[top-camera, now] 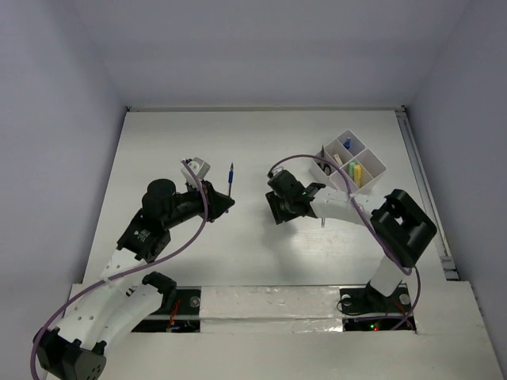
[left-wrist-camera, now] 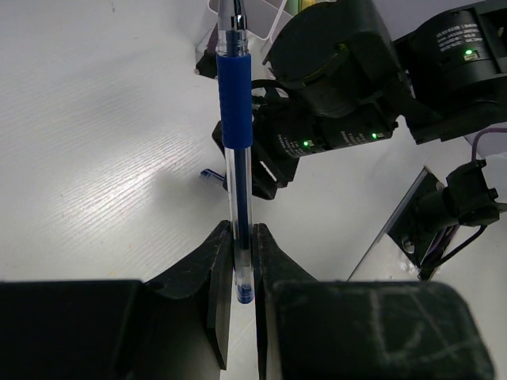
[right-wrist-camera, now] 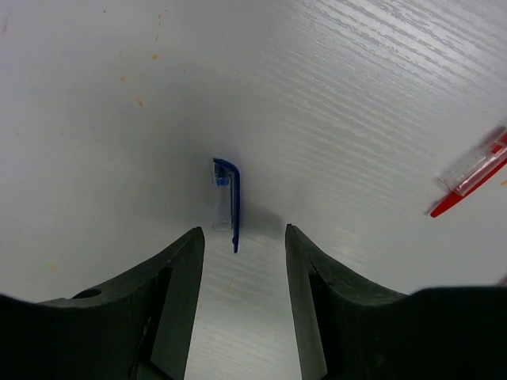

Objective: Sort the stationery into containers
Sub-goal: Pick up the pen cap from the center of the board.

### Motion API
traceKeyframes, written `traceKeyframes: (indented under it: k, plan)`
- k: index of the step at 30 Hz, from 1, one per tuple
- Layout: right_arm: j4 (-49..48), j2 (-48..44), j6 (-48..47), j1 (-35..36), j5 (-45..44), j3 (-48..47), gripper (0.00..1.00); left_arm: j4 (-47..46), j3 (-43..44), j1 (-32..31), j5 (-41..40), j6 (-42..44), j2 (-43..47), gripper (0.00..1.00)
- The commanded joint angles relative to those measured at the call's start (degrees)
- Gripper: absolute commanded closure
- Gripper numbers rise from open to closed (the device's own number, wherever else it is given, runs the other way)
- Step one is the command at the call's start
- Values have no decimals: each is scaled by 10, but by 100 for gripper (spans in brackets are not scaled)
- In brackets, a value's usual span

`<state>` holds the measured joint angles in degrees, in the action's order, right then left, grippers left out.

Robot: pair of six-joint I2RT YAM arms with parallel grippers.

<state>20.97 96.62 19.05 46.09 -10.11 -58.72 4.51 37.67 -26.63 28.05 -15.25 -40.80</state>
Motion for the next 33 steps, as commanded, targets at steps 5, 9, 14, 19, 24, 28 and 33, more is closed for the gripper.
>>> traceKeyframes:
  k: [5,9,14,19,24,28,33]
  plan:
    - [-24,47,-17,-13,11,-50,50,-25,30,-3,11,7,6,100]
    - [-32,75,-17,-19,18,-61,55,-25,30,-3,12,7,5,100]
    - [-23,96,-11,-19,22,-74,71,-24,30,-3,13,7,7,100]
    - [-17,92,-2,-19,23,-71,93,-24,30,-3,16,7,6,100]
    - [-46,27,17,-19,1,-61,100,-24,30,-3,15,7,7,100]
    - [-121,-72,41,-19,4,-28,100,-25,29,-3,14,6,6,100]
    - [-248,-162,84,22,-46,-21,100,-25,30,-3,13,7,-1,100]
